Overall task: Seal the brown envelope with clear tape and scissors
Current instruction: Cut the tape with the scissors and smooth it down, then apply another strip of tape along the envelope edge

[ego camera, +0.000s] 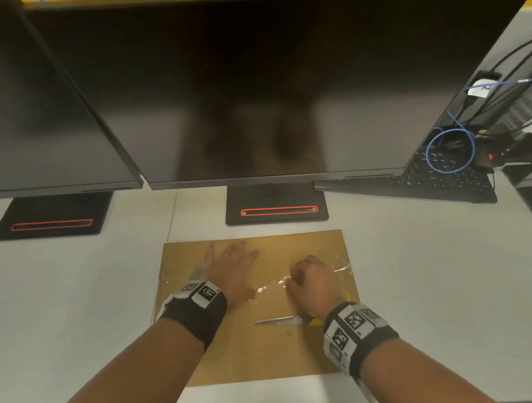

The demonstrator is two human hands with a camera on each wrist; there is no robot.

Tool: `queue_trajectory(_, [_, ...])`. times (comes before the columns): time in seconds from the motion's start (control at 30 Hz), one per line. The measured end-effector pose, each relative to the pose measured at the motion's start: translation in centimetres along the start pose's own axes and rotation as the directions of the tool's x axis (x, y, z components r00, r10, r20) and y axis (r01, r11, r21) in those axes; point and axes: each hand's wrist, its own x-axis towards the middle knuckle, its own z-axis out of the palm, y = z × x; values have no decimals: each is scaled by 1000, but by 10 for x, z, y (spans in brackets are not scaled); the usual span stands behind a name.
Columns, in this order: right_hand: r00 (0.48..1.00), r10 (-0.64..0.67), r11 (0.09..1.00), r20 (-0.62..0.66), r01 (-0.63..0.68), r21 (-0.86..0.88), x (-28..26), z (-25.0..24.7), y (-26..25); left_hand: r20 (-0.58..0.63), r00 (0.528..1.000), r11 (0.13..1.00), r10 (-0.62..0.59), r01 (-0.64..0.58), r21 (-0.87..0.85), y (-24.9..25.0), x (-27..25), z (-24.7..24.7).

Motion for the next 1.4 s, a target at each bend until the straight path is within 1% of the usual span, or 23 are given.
queue_trajectory(0.07, [1000, 26, 999, 8, -26, -26, 1, 2, -4, 9, 999, 999, -42, 42, -1, -9, -4, 3])
queue_trajectory(0.13, [999, 39, 995, 15, -37, -94, 2, 5, -8, 21, 998, 998, -59, 59, -6, -15, -6, 4])
queue_trajectory(0.23, [996, 83, 978, 33, -75, -197, 2, 10, -17, 27, 998, 998, -57, 57, 0, -17, -7, 6])
queue_trajectory(0.4, [987, 161, 944, 25, -146, -297, 1, 19, -25, 29, 999, 999, -44, 44, -1, -19, -7, 6])
queue_trajectory(0.47, [986, 165, 936, 36, -145, -320, 2, 21, -24, -11, 999, 999, -38, 38, -33, -21, -11, 6])
queue_trajectory(0.6, [982, 179, 931, 56, -151, -333, 2, 21, -24, -118, 989, 973, -89, 62, -221, -31, -33, 6])
queue_trajectory(0.67, [987, 148, 948, 63, -123, -293, 1, 21, -25, -139, 986, 980, -93, 66, -190, -35, -45, 9])
queue_trajectory(0.73, [995, 65, 979, 73, -50, -198, 0, 22, -28, -101, 992, 991, -79, 67, -119, -36, -53, 16])
queue_trajectory(0.77, [996, 17, 988, 84, -4, -155, 0, 23, -30, -72, 995, 991, -74, 66, -113, -37, -55, 21])
queue_trajectory(0.83, [990, -70, 992, 119, 82, -100, 0, 28, -36, -25, 997, 986, -68, 63, -156, -39, -55, 26])
queue_trajectory(0.87, [985, -105, 990, 136, 117, -83, 0, 31, -40, -23, 998, 982, -62, 57, -179, -40, -55, 27])
queue_trajectory(0.93, [976, -148, 986, 157, 158, -57, 2, 36, -47, -59, 996, 968, -60, 44, -246, -41, -55, 28])
queue_trajectory(1.0, [972, -169, 985, 164, 171, -1, 4, 40, -53, -90, 994, 941, -69, 35, -336, -42, -56, 26])
queue_trajectory(1.1, [970, -194, 970, 148, 167, 176, 3, 43, -61, -150, 986, 887, -80, 1, -463, -43, -58, 21])
queue_trajectory(1.17, [978, -187, 950, 92, 156, 270, 3, 43, -66, -206, 975, 861, -87, -30, -507, -42, -60, 21])
queue_trajectory(1.27, [991, -137, 915, 11, 122, 385, 3, 38, -70, -265, 959, 819, -104, -69, -570, -40, -63, 19])
queue_trajectory(1.33, [992, -125, 896, -25, 124, 427, 3, 34, -71, -283, 952, 779, -117, -89, -620, -38, -65, 18])
queue_trajectory(1.4, [987, -139, 883, -78, 159, 441, 1, 31, -71, -296, 947, 760, -122, -102, -641, -37, -66, 18])
